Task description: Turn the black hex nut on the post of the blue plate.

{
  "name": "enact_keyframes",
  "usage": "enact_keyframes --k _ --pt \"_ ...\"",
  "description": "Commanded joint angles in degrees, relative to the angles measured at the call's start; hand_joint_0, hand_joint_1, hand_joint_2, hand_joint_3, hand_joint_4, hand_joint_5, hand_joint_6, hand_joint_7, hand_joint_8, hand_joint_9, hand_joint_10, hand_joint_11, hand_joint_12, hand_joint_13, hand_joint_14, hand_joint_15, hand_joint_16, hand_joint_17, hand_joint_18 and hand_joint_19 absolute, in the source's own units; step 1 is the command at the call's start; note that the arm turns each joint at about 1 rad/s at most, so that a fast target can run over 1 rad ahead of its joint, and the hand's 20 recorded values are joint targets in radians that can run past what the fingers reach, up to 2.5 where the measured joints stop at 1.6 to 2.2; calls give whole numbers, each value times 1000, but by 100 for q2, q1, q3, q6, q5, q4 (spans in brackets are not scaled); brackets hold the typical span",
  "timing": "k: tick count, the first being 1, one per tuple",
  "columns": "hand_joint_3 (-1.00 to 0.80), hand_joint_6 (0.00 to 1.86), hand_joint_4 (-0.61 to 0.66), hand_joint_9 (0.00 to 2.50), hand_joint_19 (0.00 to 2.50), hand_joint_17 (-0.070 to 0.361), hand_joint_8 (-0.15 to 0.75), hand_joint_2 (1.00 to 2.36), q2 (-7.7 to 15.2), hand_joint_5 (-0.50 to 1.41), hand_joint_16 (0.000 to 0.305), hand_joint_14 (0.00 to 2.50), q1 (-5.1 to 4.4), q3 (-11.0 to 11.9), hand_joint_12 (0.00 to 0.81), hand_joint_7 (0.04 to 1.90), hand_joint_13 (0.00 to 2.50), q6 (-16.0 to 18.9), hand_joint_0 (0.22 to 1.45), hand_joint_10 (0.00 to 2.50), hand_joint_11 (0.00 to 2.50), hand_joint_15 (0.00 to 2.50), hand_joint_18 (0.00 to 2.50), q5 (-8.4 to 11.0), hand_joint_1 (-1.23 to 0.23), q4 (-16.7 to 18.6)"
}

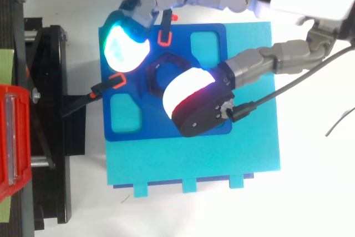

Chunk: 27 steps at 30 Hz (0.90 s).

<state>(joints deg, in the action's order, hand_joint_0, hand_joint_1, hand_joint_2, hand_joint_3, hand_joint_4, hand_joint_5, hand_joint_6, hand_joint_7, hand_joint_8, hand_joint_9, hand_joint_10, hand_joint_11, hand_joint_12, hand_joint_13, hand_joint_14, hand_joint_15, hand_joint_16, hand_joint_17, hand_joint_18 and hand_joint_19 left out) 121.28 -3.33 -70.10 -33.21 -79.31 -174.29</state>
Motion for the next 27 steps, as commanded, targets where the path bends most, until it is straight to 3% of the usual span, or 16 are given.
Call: enact_keyframes --k 1,5,6,10,27 --pt "-500 502 123 250 0 110 235 1000 1 -253 49 0 -1 -4 329 776 0 -72 474 5 151 0 0 -6 -484 -78" --pt "-500 502 124 250 0 110 233 1000 10 -253 49 0 -1 -4 329 775 0 -212 474 5 155 0 0 -15 -484 -105" --pt "-500 502 125 250 0 110 233 1000 195 -253 49 0 25 31 329 776 0 -160 474 5 151 0 0 -50 -484 -184" --pt "-500 503 125 250 0 109 232 1000 371 -252 49 0 43 145 328 778 0 51 475 5 147 0 0 -340 -485 -219" --pt "-500 502 126 250 0 108 234 1000 371 -252 48 0 87 145 329 774 0 34 474 5 150 0 0 -375 -483 -202"
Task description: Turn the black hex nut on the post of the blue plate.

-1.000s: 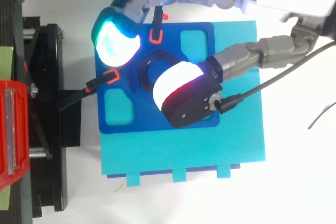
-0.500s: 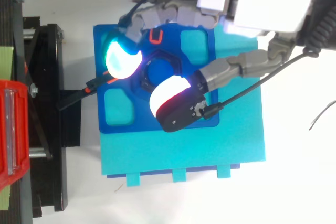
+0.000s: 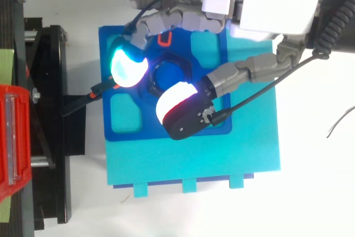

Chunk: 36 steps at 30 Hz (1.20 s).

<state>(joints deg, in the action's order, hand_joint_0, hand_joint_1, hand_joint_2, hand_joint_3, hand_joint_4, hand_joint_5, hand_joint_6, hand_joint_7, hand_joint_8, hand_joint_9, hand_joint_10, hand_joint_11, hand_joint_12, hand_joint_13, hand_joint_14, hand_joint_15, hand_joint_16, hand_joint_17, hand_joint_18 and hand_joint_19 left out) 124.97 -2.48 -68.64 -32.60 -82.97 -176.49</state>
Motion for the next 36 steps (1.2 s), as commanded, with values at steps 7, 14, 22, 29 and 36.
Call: enact_keyframes --k 7,14,22,29,36 --pt "-500 502 127 251 0 108 235 1000 1 -251 48 0 46 0 329 777 0 -194 475 5 156 0 0 -175 -482 -44" --pt "-500 503 135 249 0 107 235 1000 1 -248 48 0 125 0 329 803 0 -361 474 5 149 0 0 -527 -480 -149" --pt "-500 503 147 246 0 105 235 1000 -8 -240 47 0 204 0 328 839 1 -528 477 5 149 0 0 -536 -470 -254" --pt "-500 503 148 246 0 104 235 1000 -8 -239 46 0 301 53 328 844 4 -686 476 5 152 0 0 -720 -469 -290" --pt "-500 503 149 246 0 104 236 1000 -8 -239 46 0 477 114 327 848 5 -1161 477 5 161 0 0 -834 -468 -307"
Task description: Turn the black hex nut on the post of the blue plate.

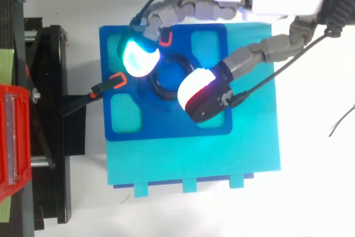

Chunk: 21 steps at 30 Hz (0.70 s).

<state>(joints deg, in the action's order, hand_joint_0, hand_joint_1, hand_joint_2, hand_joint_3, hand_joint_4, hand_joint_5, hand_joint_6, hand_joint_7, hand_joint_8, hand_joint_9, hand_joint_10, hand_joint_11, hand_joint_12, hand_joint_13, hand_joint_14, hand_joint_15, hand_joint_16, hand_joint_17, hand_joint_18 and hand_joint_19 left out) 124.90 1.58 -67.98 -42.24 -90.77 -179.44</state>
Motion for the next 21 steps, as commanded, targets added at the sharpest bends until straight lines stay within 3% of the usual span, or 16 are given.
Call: enact_keyframes --k 1,8,21 --pt "-500 503 148 246 0 104 236 1000 -1 -238 46 0 97 109 327 843 5 -276 477 5 152 0 0 -107 -468 -39" --pt "-500 503 150 245 0 103 236 1000 -1 -238 46 0 194 197 328 847 8 -478 476 5 152 0 0 -239 -467 -170" --pt "-500 503 149 245 0 101 235 1000 -19 -238 45 0 203 215 326 847 11 -505 476 5 150 0 0 -248 -466 -452"
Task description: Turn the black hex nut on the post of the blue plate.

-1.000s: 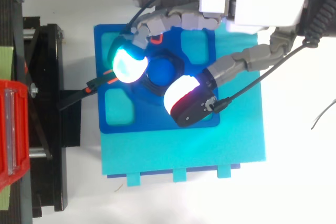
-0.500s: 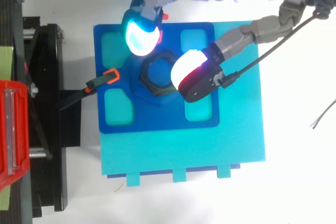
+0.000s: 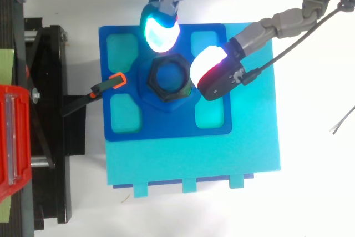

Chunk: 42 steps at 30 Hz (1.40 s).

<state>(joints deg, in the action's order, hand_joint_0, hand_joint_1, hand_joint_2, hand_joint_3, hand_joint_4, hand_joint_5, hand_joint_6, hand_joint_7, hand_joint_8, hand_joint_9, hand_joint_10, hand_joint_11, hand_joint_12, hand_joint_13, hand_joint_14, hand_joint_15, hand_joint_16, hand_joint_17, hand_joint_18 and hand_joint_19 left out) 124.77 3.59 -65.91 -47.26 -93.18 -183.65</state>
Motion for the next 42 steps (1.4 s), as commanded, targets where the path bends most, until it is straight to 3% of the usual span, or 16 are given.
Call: enact_keyframes --k 1,9,10,14,20,23,26,32,42 --pt "-500 503 149 245 0 101 235 1000 -23 -238 45 0 1 34 326 844 13 -11 476 5 151 0 0 -7 -465 -30" --pt "-500 503 148 244 0 101 237 1000 -58 -239 45 0 36 394 327 841 12 -90 474 4 146 0 0 -112 -479 -373" --pt "-500 503 143 241 0 100 235 1000 -58 -239 45 0 45 526 327 837 11 -134 474 5 153 0 0 -121 -494 -505" --pt "-500 503 136 235 0 101 233 1000 -58 -244 45 0 45 605 327 835 7 -161 471 5 151 0 0 -121 -521 -514" --pt "-500 503 134 222 0 101 232 1000 -49 -250 45 0 -25 553 327 828 3 -170 465 5 149 0 0 -121 -639 -373" --pt "-500 503 112 207 0 95 211 1000 -40 -252 42 0 -78 359 312 830 2 -170 487 5 144 0 0 -104 -746 23" --pt "-500 503 101 196 0 89 199 1000 -40 -254 40 0 -122 324 302 838 22 -152 502 4 142 0 0 -104 -853 251" --pt "-500 502 102 180 0 88 198 1000 65 -260 39 0 -210 315 308 842 41 -73 472 4 140 0 0 -86 -986 304" --pt "-500 503 114 161 0 90 209 1000 74 -262 40 0 -315 315 319 843 32 24 446 4 136 0 0 -77 -963 242"
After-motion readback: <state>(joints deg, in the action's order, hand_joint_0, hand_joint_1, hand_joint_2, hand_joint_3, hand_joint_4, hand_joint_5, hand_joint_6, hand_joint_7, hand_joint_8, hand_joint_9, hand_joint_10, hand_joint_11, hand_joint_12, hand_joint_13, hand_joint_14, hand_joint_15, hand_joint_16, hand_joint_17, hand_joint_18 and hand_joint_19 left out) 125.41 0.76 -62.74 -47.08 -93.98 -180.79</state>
